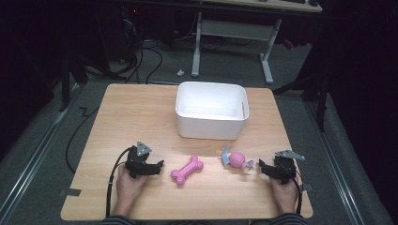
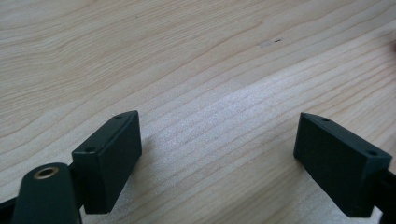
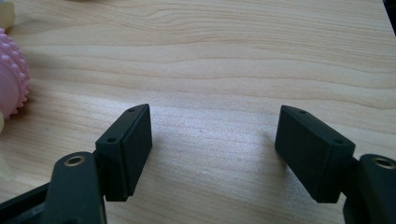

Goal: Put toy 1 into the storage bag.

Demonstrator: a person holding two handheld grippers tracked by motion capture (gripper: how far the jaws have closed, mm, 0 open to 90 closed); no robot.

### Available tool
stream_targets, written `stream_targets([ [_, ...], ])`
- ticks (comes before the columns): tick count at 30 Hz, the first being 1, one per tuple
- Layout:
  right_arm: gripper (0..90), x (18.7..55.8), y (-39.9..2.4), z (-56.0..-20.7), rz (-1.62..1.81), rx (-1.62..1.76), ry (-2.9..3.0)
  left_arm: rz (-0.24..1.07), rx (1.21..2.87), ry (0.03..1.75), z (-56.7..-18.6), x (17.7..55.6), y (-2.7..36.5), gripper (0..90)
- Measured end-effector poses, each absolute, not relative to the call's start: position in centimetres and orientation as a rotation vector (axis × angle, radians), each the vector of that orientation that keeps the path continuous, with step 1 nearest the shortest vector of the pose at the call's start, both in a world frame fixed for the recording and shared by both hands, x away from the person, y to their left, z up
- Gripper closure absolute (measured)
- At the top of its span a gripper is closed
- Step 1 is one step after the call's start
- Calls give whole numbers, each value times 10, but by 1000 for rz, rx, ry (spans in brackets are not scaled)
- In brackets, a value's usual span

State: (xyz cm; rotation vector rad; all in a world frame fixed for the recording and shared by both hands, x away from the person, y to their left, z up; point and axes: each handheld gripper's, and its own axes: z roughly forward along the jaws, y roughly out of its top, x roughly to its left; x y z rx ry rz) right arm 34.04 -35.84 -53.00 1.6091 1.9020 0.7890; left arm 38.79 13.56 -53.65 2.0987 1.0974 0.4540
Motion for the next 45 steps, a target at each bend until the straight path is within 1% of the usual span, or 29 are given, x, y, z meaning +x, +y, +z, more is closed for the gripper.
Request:
stream_targets([
  [7,294,340,-358,-530,790,1617,1895,456,2102,1096,-536,388,136,154],
  [19,295,340,-358,-530,787,1619,1894,451,2106,1083,-537,388,136,150],
  [35,296,340,-358,-530,790,1619,1893,441,2098,1067,-535,387,140,243],
  [37,296,340,-358,-530,791,1618,1894,420,2088,1074,-534,387,143,266],
  [43,296,340,-358,-530,790,1618,1894,402,2051,1087,-532,381,149,260],
  [45,296,340,-358,-530,791,1617,1894,391,2043,1095,-531,379,151,223],
])
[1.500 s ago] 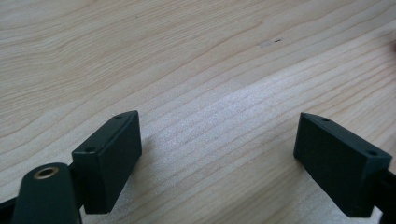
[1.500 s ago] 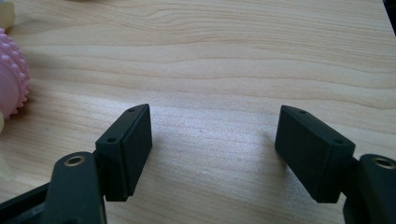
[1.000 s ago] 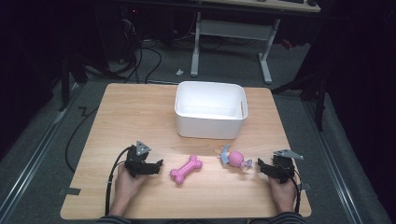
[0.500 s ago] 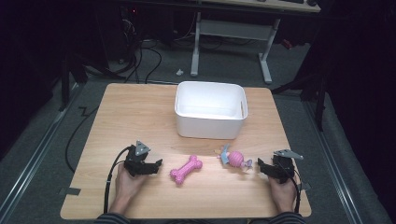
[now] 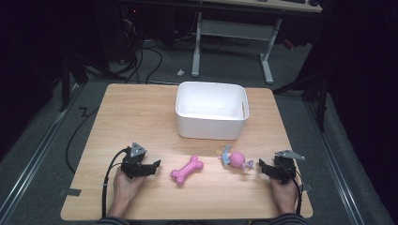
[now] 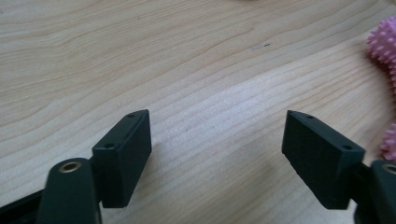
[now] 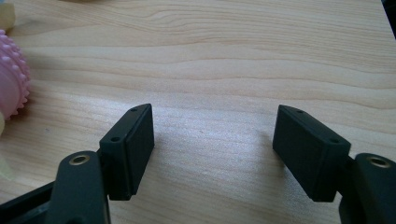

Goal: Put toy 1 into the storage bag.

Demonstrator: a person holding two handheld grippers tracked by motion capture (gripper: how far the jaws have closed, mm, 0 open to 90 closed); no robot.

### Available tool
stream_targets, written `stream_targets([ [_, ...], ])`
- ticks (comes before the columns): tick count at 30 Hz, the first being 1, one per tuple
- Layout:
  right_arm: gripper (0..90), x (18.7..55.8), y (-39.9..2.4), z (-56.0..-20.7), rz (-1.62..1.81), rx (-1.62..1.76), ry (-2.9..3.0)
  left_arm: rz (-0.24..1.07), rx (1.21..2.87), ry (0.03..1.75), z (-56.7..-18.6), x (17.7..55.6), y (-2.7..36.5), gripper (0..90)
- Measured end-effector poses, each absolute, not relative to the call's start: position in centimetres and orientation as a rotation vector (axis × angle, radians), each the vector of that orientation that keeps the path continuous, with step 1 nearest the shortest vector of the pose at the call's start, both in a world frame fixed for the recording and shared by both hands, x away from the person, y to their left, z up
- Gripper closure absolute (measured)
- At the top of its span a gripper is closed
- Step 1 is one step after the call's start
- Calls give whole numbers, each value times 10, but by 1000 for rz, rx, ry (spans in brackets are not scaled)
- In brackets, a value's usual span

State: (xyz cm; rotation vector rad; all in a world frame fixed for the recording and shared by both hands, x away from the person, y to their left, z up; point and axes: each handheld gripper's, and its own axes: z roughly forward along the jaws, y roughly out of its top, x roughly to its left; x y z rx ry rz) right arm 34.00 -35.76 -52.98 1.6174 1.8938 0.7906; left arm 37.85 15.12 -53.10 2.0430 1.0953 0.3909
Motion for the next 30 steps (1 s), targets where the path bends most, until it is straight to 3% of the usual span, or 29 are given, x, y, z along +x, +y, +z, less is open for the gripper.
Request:
stream_targets([
  [30,295,340,-358,-530,790,1615,1895,322,2042,991,-495,351,139,257],
])
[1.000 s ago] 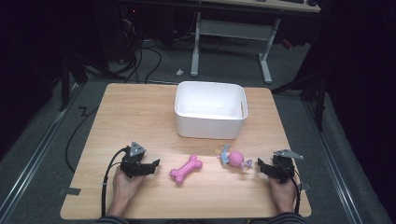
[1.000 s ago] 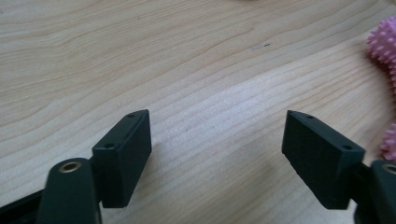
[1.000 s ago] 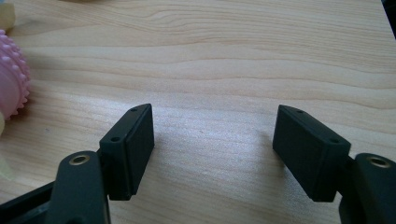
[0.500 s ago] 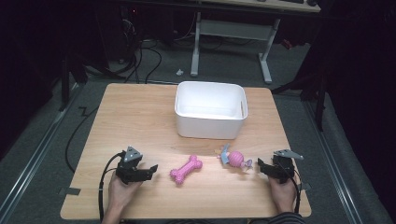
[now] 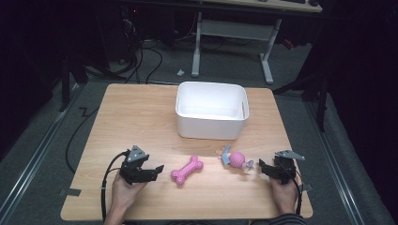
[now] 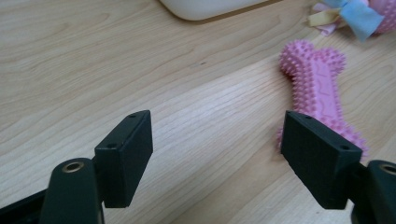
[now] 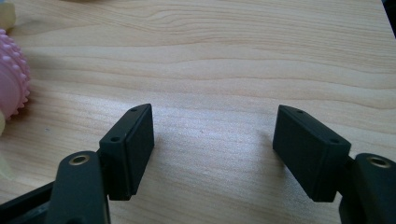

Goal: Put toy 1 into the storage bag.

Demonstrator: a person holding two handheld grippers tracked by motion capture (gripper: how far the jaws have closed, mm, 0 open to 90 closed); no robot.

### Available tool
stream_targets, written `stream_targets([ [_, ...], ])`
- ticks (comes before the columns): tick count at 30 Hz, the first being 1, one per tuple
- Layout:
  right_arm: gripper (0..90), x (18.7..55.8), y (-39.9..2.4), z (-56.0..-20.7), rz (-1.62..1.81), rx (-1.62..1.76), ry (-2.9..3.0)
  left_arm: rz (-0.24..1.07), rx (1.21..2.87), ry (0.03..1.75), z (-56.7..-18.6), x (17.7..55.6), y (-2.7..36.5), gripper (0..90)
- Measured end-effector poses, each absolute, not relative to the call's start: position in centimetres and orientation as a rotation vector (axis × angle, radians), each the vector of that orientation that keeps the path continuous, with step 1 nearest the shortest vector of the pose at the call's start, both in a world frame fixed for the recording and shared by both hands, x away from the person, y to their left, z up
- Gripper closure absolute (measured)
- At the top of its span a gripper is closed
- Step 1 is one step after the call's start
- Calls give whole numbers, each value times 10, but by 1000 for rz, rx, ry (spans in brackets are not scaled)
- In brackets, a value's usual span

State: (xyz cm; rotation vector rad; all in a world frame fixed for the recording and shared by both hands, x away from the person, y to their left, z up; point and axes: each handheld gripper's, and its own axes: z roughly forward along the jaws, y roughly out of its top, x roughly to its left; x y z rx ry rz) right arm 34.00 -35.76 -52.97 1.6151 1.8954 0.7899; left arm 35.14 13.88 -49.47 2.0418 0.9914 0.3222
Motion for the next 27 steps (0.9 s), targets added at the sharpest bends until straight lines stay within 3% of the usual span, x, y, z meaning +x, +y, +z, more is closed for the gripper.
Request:
stream_targets([
  [13,294,340,-358,-530,791,1615,1896,306,2106,890,-475,347,107,263],
  [27,294,340,-358,-530,791,1610,1899,279,2188,834,-478,351,76,284],
])
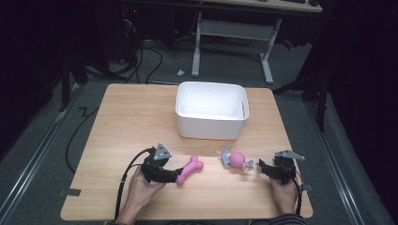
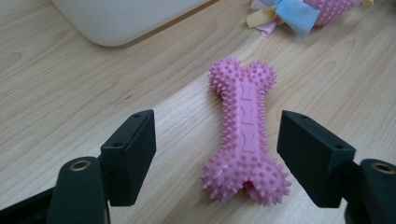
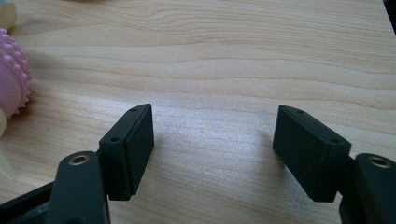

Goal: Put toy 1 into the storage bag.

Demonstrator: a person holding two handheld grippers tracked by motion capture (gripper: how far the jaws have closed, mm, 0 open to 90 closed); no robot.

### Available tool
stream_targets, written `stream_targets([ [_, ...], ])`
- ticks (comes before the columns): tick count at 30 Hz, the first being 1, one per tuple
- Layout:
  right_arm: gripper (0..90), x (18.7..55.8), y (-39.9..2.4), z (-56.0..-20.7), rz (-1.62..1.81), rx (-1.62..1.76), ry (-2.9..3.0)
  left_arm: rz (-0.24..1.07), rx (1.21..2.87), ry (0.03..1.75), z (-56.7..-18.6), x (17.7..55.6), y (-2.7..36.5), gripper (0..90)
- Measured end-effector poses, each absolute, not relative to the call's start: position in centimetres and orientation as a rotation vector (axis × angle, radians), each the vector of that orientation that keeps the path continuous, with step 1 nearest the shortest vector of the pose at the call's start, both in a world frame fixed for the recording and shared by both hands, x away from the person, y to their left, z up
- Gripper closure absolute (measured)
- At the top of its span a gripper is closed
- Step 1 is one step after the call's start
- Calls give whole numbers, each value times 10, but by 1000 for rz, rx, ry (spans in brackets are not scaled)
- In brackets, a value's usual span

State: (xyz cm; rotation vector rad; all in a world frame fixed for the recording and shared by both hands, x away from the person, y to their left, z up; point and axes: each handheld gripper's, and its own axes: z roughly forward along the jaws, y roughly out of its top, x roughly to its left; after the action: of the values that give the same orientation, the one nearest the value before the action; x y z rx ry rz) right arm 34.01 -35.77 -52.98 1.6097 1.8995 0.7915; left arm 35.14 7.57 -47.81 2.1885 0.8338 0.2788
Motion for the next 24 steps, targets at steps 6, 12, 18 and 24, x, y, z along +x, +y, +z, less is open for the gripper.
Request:
stream_targets([
  [6,294,340,-358,-530,791,1610,1900,271,2228,814,-480,356,62,284],
  [12,294,340,-358,-530,791,1610,1899,266,2261,805,-484,360,49,285],
  [18,294,340,-358,-530,795,1605,1901,263,2305,807,-489,363,36,301],
  [24,294,340,-357,-530,796,1605,1903,261,2340,788,-493,366,25,348],
])
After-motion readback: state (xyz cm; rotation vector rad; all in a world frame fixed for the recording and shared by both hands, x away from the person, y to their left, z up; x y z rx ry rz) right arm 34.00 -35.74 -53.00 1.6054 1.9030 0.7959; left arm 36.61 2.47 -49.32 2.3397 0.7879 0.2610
